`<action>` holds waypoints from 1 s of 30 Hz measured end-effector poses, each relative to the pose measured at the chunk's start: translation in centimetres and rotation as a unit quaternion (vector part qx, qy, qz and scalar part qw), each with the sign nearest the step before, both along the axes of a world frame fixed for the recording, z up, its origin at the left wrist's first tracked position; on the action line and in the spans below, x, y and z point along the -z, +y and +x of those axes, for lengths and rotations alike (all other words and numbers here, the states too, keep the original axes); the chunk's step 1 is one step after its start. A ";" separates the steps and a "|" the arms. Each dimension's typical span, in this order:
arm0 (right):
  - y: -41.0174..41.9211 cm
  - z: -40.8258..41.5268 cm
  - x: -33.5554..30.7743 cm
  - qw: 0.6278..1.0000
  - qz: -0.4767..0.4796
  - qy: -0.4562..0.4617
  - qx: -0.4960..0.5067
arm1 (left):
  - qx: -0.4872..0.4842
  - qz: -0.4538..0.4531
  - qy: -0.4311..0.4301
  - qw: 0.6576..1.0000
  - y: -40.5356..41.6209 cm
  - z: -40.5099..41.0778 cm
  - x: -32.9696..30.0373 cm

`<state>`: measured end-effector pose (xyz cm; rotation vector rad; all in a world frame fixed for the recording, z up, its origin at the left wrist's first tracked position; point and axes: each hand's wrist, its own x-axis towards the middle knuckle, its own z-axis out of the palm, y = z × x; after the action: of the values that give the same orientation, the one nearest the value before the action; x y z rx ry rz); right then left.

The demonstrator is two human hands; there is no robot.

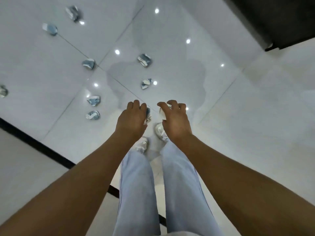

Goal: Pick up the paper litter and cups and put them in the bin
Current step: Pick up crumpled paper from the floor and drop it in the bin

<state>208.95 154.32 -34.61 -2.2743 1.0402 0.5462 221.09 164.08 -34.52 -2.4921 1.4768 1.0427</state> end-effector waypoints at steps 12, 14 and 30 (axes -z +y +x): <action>5.7 -14.7 -19.8 0.972 -0.051 -0.016 0.229 | 0.244 -0.033 -0.054 0.968 -2.9 -10.9 -20.1; 6.7 -18.9 -21.6 0.957 -0.063 -0.015 0.282 | 0.294 -0.045 -0.049 0.953 -3.3 -14.9 -21.9; 18.1 -62.3 -26.0 0.754 -0.084 0.017 0.652 | 0.591 -0.086 0.014 0.802 -1.9 -61.6 -25.3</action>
<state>146.64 172.42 -8.59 -1.0998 2.3435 -0.1381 159.46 162.18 -9.27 -1.0436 2.5656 0.6405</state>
